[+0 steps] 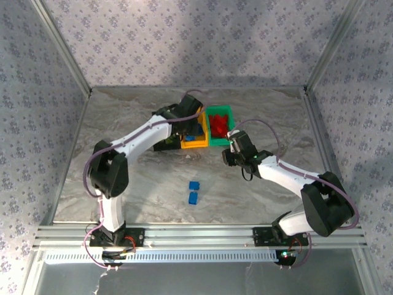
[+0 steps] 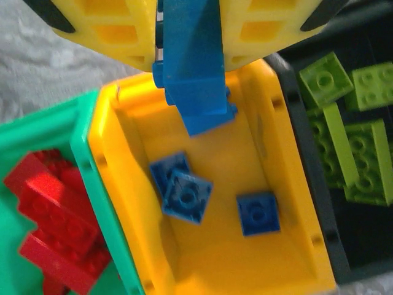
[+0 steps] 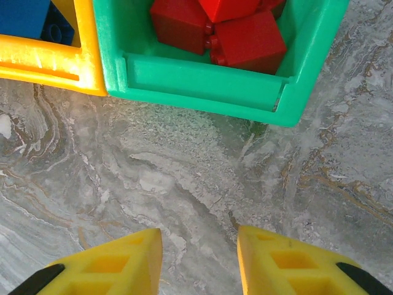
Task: Sort the legos into containers by color
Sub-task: Place the lego in the container, then pick up the lego from the middle-left of the table.
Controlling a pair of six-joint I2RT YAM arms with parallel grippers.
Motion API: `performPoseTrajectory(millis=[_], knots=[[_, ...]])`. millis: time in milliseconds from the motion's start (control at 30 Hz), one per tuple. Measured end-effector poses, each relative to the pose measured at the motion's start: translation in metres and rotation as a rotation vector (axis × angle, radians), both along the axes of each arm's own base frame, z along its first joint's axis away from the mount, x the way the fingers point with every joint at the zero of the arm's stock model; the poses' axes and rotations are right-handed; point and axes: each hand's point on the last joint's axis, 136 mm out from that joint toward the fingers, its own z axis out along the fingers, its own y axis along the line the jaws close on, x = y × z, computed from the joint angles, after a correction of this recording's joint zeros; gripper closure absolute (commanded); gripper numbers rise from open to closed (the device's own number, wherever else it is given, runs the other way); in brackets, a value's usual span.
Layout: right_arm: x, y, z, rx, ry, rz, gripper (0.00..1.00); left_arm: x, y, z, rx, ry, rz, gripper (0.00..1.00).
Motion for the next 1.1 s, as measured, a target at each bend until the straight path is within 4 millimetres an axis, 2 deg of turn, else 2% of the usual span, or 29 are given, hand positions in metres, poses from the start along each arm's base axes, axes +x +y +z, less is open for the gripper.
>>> performPoseTrajectory(millis=[200, 367, 500, 533, 600, 733, 800, 933, 1100], knots=[[0.001, 0.002, -0.01, -0.006, 0.021, 0.002, 0.61, 0.046, 0.002, -0.011, 0.087, -0.009, 0.024, 0.74], [0.001, 0.002, -0.014, -0.011, 0.03, 0.002, 0.61, 0.06, -0.003, -0.018, 0.132, -0.008, 0.011, 0.71], [0.001, 0.002, -0.014, -0.011, 0.029, 0.002, 0.61, 0.066, -0.006, -0.019, 0.146, 0.0, 0.001, 0.48], [0.001, 0.002, -0.014, -0.011, 0.03, 0.002, 0.61, 0.066, -0.005, -0.019, 0.15, 0.002, -0.003, 0.45], [0.001, 0.002, -0.014, -0.011, 0.03, 0.002, 0.61, 0.064, -0.003, -0.021, 0.158, 0.014, -0.005, 0.41], [0.001, 0.002, -0.014, -0.011, 0.03, 0.002, 0.61, 0.06, -0.002, -0.024, 0.159, 0.032, -0.014, 0.41], [0.001, 0.002, -0.014, -0.011, 0.03, 0.002, 0.61, 0.051, 0.001, -0.027, 0.163, 0.049, -0.021, 0.41], [0.001, 0.002, -0.014, -0.011, 0.03, 0.002, 0.61, 0.022, 0.006, -0.029, 0.169, 0.08, -0.048, 0.41], [0.001, 0.002, -0.014, -0.011, 0.03, 0.002, 0.61, -0.023, -0.001, -0.022, 0.135, 0.087, -0.105, 0.41]])
